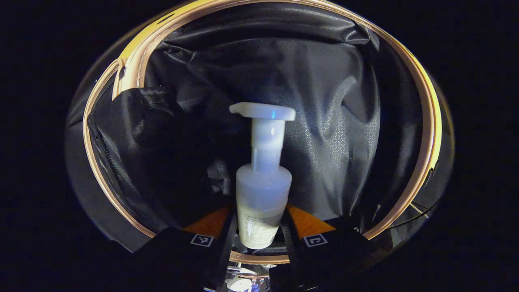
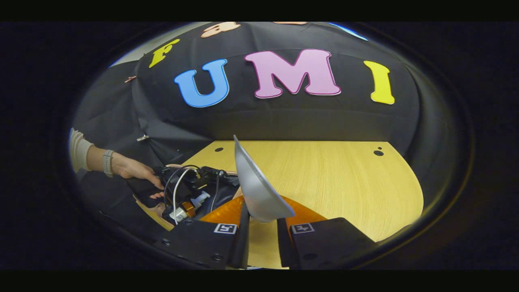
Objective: First open the suitcase, pack the skin care products into it, and then close the suitcase.
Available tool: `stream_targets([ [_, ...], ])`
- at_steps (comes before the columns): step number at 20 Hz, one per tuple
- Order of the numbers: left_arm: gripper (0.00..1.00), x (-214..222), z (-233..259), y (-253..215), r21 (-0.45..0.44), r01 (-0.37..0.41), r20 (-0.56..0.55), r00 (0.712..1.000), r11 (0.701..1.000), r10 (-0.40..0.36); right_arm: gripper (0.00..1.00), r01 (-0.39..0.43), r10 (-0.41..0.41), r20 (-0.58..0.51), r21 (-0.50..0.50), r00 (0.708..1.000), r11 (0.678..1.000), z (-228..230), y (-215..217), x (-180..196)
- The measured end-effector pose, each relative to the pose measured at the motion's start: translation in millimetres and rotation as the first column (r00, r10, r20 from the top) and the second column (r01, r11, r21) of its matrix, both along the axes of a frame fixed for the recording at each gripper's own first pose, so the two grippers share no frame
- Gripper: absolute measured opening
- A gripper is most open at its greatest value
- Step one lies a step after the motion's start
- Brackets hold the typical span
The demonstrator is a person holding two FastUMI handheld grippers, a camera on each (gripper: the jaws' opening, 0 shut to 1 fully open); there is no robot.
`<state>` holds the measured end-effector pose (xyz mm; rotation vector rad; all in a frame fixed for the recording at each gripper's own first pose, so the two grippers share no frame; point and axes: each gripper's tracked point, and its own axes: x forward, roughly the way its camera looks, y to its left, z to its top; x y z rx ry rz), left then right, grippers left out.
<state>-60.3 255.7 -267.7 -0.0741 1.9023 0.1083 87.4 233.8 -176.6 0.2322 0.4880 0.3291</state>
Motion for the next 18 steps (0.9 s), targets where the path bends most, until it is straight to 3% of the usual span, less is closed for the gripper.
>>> stream_targets([
  [4, 0.67, 3, 18, 2, -0.003, 0.028, 0.076, 0.997, 1.000, -0.027, 0.34, -0.063, 0.063, -0.026, -0.005, 0.998, 0.998, -2, 19, 4],
  [7, 0.74, 17, 49, 12, 0.009, 0.104, 0.214, 0.971, 0.995, -0.104, 0.34, -0.128, 0.126, -0.067, -0.019, 0.990, 0.992, -8, 39, 4],
  [9, 0.74, 38, 71, 17, -0.016, 0.111, 0.367, 0.925, 0.994, -0.097, 0.34, -0.192, 0.189, -0.103, -0.014, 0.977, 0.981, -10, 59, 2],
  [10, 0.74, 48, 83, 22, -0.038, 0.107, 0.457, 0.886, 0.994, -0.078, 0.34, -0.224, 0.225, -0.131, 0.021, 0.966, 0.974, -12, 74, 0],
  [12, 0.72, 62, 114, 46, -0.033, 0.087, 0.608, 0.792, 0.996, -0.050, 0.34, -0.251, 0.281, -0.207, 0.160, 0.937, 0.955, -10, 106, -4],
  [13, 0.73, 60, 125, 59, -0.027, 0.071, 0.652, 0.757, 0.997, -0.036, 0.27, -0.254, 0.307, -0.249, 0.224, 0.918, 0.941, -11, 125, -4],
  [14, 0.73, 53, 132, 73, -0.026, 0.045, 0.683, 0.731, 0.999, -0.015, 0.27, -0.255, 0.328, -0.285, 0.266, 0.901, 0.930, -20, 142, -4],
  [15, 0.72, 46, 138, 85, -0.032, 0.017, 0.701, 0.713, 0.999, 0.010, 0.34, -0.257, 0.340, -0.327, 0.272, 0.882, 0.927, -31, 157, -4],
  [17, 0.73, 24, 142, 116, -0.039, -0.051, 0.718, 0.694, 0.998, 0.064, 0.34, -0.264, 0.343, -0.415, 0.236, 0.843, 0.935, -62, 172, -1],
  [18, 0.73, 13, 143, 133, -0.040, -0.094, 0.718, 0.690, 0.995, 0.094, 0.26, -0.272, 0.346, -0.466, 0.221, 0.814, 0.937, -79, 182, -7],
])
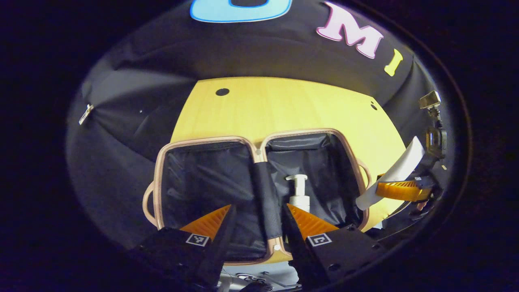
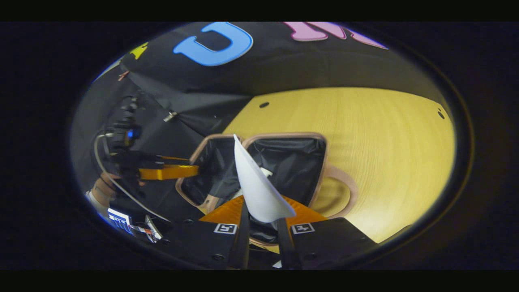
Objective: First open the suitcase, pack the skin care products into it, and then close the suitcase.
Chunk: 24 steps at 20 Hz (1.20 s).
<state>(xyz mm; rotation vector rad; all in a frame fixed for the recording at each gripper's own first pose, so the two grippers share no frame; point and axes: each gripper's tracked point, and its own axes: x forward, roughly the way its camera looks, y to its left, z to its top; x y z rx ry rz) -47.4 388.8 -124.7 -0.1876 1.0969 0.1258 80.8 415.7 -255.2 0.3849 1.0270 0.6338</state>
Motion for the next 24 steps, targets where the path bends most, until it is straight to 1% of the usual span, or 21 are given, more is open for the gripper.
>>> stream_targets([
  [1, 0.73, -12, 2, 18, -0.003, -0.043, 0.000, 0.999, 0.999, 0.043, 0.25, -0.017, 0.016, -0.061, -0.018, 0.998, 1.000, -16, 9, -7],
  [2, 0.73, -23, 4, 36, -0.009, -0.087, 0.000, 0.996, 0.996, 0.087, 0.34, -0.029, 0.025, -0.125, -0.028, 0.992, 0.999, -31, 17, -14],
  [5, 0.75, -58, -2, 83, -0.010, -0.209, -0.003, 0.978, 0.978, 0.209, 0.34, -0.036, 0.021, -0.288, -0.049, 0.957, 0.998, -63, 35, -29],
  [6, 0.76, -68, -5, 98, -0.001, -0.242, -0.006, 0.970, 0.970, 0.242, 0.27, -0.043, 0.012, -0.325, -0.087, 0.945, 0.995, -74, 36, -34],
  [7, 0.76, -82, -9, 114, 0.008, -0.271, -0.016, 0.962, 0.962, 0.272, 0.34, -0.045, 0.010, -0.356, -0.091, 0.934, 0.995, -76, 38, -35],
  [8, 0.81, -90, -16, 124, 0.013, -0.294, -0.025, 0.956, 0.956, 0.294, 0.41, -0.033, -0.010, -0.376, -0.109, 0.927, 0.994, -78, 40, -34],
  [9, 0.75, -96, -20, 134, 0.017, -0.311, -0.034, 0.950, 0.950, 0.312, 0.27, -0.019, -0.034, -0.394, -0.132, 0.918, 0.991, -82, 38, -33],
  [10, 0.75, -102, -24, 142, 0.023, -0.331, -0.041, 0.943, 0.943, 0.332, 0.37, -0.014, -0.058, -0.413, -0.168, 0.909, 0.986, -85, 33, -35],
  [11, 0.75, -106, -28, 148, 0.020, -0.351, -0.053, 0.935, 0.936, 0.351, 0.41, -0.002, -0.083, -0.406, -0.205, 0.910, 0.979, -91, 27, -35],
  [13, 0.75, -110, -39, 155, -0.001, -0.382, -0.066, 0.922, 0.924, 0.381, 0.41, 0.037, -0.122, -0.413, -0.209, 0.903, 0.977, -88, 27, -31],
  [14, 0.75, -111, -44, 160, -0.005, -0.389, -0.074, 0.919, 0.921, 0.387, 0.43, 0.055, -0.140, -0.420, -0.207, 0.897, 0.977, -85, 32, -29],
  [15, 0.75, -112, -48, 165, -0.003, -0.391, -0.078, 0.918, 0.921, 0.389, 0.32, 0.077, -0.160, -0.420, -0.207, 0.893, 0.975, -82, 32, -28],
  [16, 0.75, -111, -50, 170, 0.003, -0.389, -0.079, 0.918, 0.921, 0.388, 0.34, 0.095, -0.173, -0.420, -0.201, 0.891, 0.975, -78, 31, -29],
  [17, 0.75, -109, -50, 174, 0.010, -0.386, -0.078, 0.919, 0.923, 0.385, 0.45, 0.110, -0.184, -0.416, -0.196, 0.891, 0.974, -74, 30, -30],
  [18, 0.75, -106, -53, 179, 0.018, -0.381, -0.079, 0.921, 0.924, 0.381, 0.50, 0.128, -0.192, -0.408, -0.179, 0.892, 0.975, -67, 29, -30],
  [19, 0.75, -104, -55, 184, 0.023, -0.375, -0.080, 0.923, 0.927, 0.376, 0.67, 0.142, -0.195, -0.397, -0.160, 0.897, 0.977, -57, 28, -32],
  [20, 0.75, -101, -56, 189, 0.031, -0.372, -0.081, 0.924, 0.928, 0.373, 0.72, 0.147, -0.190, -0.374, -0.141, 0.908, 0.979, -48, 26, -32],
  [21, 0.75, -99, -60, 195, 0.036, -0.372, -0.087, 0.923, 0.927, 0.374, 0.88, 0.151, -0.183, -0.338, -0.118, 0.923, 0.981, -37, 25, -33],
  [22, 0.75, -97, -63, 200, 0.040, -0.375, -0.094, 0.921, 0.926, 0.377, 0.88, 0.160, -0.184, -0.287, -0.105, 0.940, 0.982, -26, 22, -29],
  [23, 0.75, -95, -64, 206, 0.047, -0.377, -0.099, 0.920, 0.925, 0.379, 0.75, 0.157, -0.179, -0.230, -0.110, 0.957, 0.981, -17, 17, -27],
  [24, 0.75, -91, -66, 214, 0.055, -0.375, -0.102, 0.920, 0.925, 0.379, 0.88, 0.150, -0.171, -0.165, -0.135, 0.971, 0.979, -13, 10, -25],
])
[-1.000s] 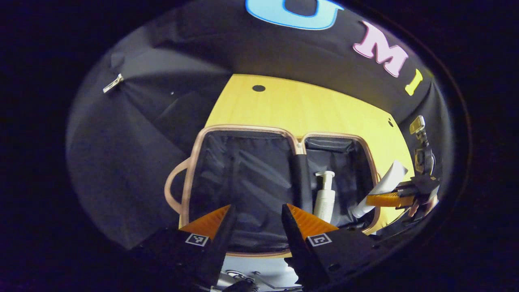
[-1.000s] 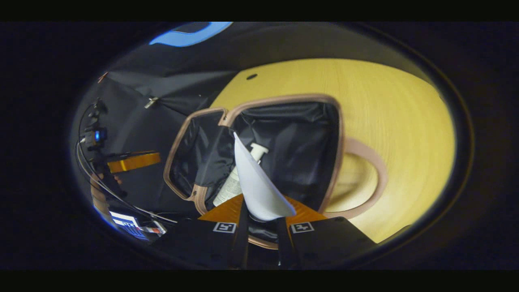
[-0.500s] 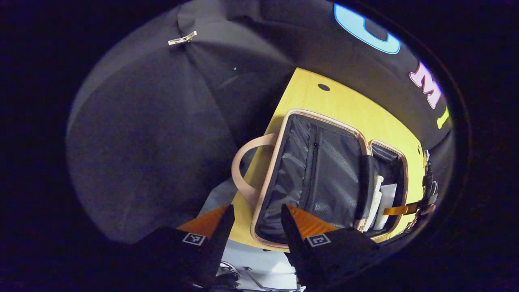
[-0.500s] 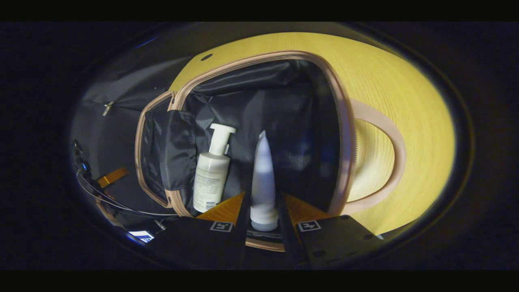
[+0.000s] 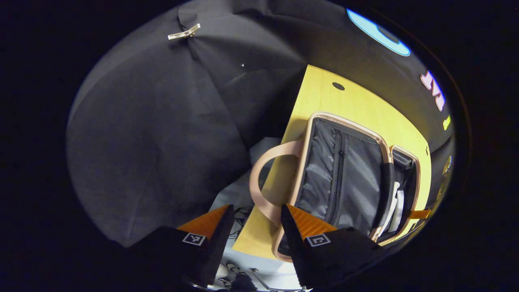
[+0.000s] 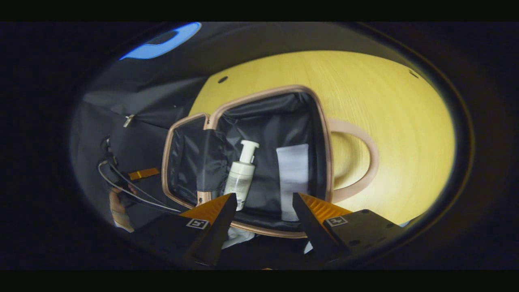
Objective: First open the suitcase, pack the skin care products into it, and then close the suitcase.
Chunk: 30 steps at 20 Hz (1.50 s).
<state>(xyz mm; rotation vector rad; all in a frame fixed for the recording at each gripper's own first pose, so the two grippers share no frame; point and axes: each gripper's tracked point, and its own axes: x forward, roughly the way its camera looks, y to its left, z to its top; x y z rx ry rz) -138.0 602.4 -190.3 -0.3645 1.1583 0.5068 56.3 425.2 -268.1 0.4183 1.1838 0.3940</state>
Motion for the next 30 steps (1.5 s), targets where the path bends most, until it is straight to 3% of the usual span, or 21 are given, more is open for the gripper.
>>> stream_targets([
  [2, 0.75, 8, -4, 11, 0.014, 0.004, -0.022, 1.000, 1.000, -0.003, 0.89, -0.023, 0.027, 0.102, -0.039, 0.994, 0.999, 17, -12, 6],
  [5, 0.75, 21, -17, 18, 0.020, 0.034, -0.068, 0.997, 0.999, -0.032, 0.90, -0.020, 0.024, 0.170, -0.025, 0.985, 0.999, 41, -17, 10],
  [12, 0.76, 32, -67, 41, 0.026, 0.072, -0.224, 0.972, 0.997, -0.064, 0.90, -0.001, 0.008, 0.180, -0.037, 0.984, 0.999, 48, -30, 1],
  [15, 0.75, 38, -77, 31, -0.034, 0.094, -0.229, 0.968, 0.995, -0.100, 0.91, 0.008, 0.003, 0.178, -0.061, 0.984, 0.998, 44, -38, 0],
  [17, 0.19, 40, -84, 28, -0.050, 0.137, -0.229, 0.962, 0.989, -0.145, 0.91, 0.021, -0.010, 0.178, -0.060, 0.984, 0.998, 46, -41, 0],
  [18, 0.18, 43, -77, 28, -0.034, 0.141, -0.223, 0.964, 0.989, -0.145, 0.91, 0.023, -0.013, 0.179, -0.055, 0.984, 0.998, 47, -39, 0],
  [22, 0.13, 54, -45, 28, -0.003, 0.159, -0.123, 0.980, 0.987, -0.158, 0.91, 0.014, -0.005, 0.187, -0.048, 0.982, 0.999, 50, -35, -4],
  [24, 0.17, 59, 1, 22, 0.027, 0.176, -0.038, 0.984, 0.984, -0.175, 0.91, -0.003, 0.012, 0.207, -0.043, 0.978, 0.999, 54, -35, -6],
  [25, 0.13, 63, 26, 16, 0.038, 0.181, 0.015, 0.983, 0.983, -0.182, 0.91, -0.003, 0.010, 0.214, -0.032, 0.977, 0.999, 55, -33, -6],
  [29, 0.14, 83, 107, -16, 0.048, 0.223, 0.207, 0.952, 0.974, -0.228, 0.90, 0.012, -0.014, 0.237, 0.012, 0.971, 1.000, 64, -31, -1],
  [30, 0.11, 85, 127, -26, 0.040, 0.236, 0.232, 0.943, 0.971, -0.239, 0.90, 0.007, -0.014, 0.245, 0.029, 0.969, 1.000, 67, -31, -1],
])
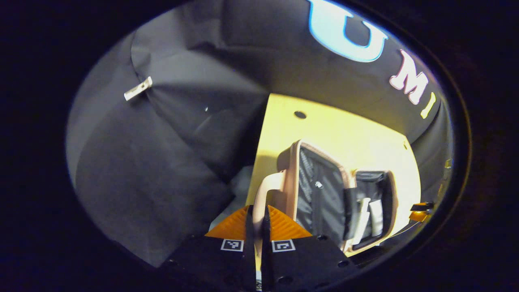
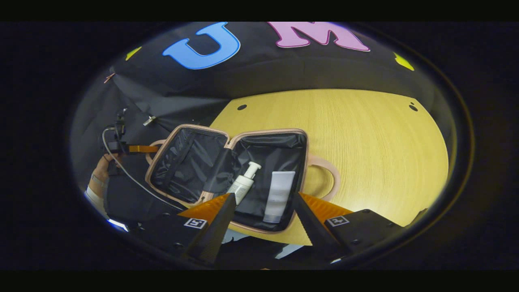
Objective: First open the suitcase, pack the skin care products into it, and then close the suitcase.
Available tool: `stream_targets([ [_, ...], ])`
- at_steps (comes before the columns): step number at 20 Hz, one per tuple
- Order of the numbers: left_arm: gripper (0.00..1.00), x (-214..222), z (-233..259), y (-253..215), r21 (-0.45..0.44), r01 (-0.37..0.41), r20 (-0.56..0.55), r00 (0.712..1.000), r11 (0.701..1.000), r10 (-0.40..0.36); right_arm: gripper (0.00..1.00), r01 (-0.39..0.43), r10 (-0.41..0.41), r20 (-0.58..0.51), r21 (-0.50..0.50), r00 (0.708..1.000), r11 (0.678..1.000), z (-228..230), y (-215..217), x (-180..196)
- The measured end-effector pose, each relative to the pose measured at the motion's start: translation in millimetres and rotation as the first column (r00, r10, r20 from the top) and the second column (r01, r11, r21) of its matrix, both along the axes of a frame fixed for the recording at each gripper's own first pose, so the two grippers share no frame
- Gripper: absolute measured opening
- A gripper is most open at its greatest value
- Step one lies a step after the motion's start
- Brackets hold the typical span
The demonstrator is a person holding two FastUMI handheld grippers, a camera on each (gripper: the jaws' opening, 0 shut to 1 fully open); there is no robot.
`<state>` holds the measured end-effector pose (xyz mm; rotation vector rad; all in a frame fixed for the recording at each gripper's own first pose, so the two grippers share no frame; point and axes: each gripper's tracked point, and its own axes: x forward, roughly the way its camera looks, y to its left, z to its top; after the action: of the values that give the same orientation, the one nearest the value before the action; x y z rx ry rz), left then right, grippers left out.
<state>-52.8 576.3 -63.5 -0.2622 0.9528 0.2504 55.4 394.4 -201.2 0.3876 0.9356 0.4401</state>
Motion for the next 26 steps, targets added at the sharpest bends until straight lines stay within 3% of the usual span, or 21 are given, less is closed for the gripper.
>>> stream_targets([
  [7, 0.11, 30, 96, -106, -0.049, 0.126, 0.183, 0.976, 0.991, -0.115, 0.90, 0.026, -0.034, 0.092, 0.084, 0.995, 0.996, 24, -24, 9],
  [12, 0.11, 57, 131, -221, -0.033, 0.260, 0.269, 0.932, 0.965, -0.242, 0.90, 0.042, -0.052, 0.167, 0.060, 0.985, 0.997, 38, -90, 2],
  [14, 0.11, 68, 131, -280, -0.067, 0.326, 0.290, 0.911, 0.943, -0.295, 0.90, 0.068, -0.075, 0.172, 0.047, 0.982, 0.997, 36, -121, -3],
  [18, 0.11, 102, 83, -378, -0.133, 0.432, 0.275, 0.881, 0.892, -0.385, 0.91, 0.122, -0.125, 0.172, 0.031, 0.977, 0.992, 33, -183, -12],
  [19, 0.11, 105, 66, -398, -0.149, 0.442, 0.261, 0.881, 0.885, -0.396, 0.78, 0.139, -0.142, 0.168, 0.031, 0.975, 0.990, 32, -197, -15],
  [20, 0.11, 109, 45, -418, -0.168, 0.460, 0.241, 0.877, 0.872, -0.416, 0.77, 0.157, -0.160, 0.168, 0.031, 0.973, 0.987, 33, -214, -19],
  [21, 0.11, 112, 19, -435, -0.174, 0.470, 0.214, 0.876, 0.866, -0.432, 0.91, 0.178, -0.179, 0.166, 0.026, 0.970, 0.984, 31, -229, -22],
  [23, 0.11, 110, -24, -452, -0.185, 0.482, 0.143, 0.875, 0.857, -0.462, 0.91, 0.219, -0.219, 0.164, 0.018, 0.962, 0.976, 27, -257, -28],
  [24, 0.11, 108, -45, -460, -0.173, 0.490, 0.107, 0.872, 0.855, -0.478, 0.77, 0.240, -0.239, 0.166, 0.015, 0.957, 0.971, 25, -270, -31],
  [25, 0.11, 106, -61, -465, -0.155, 0.502, 0.069, 0.865, 0.851, -0.498, 0.77, 0.261, -0.259, 0.163, 0.008, 0.952, 0.965, 22, -282, -36],
  [26, 0.11, 103, -74, -468, -0.133, 0.510, 0.037, 0.860, 0.850, -0.510, 0.91, 0.282, -0.279, 0.159, 0.003, 0.947, 0.960, 19, -293, -41],
])
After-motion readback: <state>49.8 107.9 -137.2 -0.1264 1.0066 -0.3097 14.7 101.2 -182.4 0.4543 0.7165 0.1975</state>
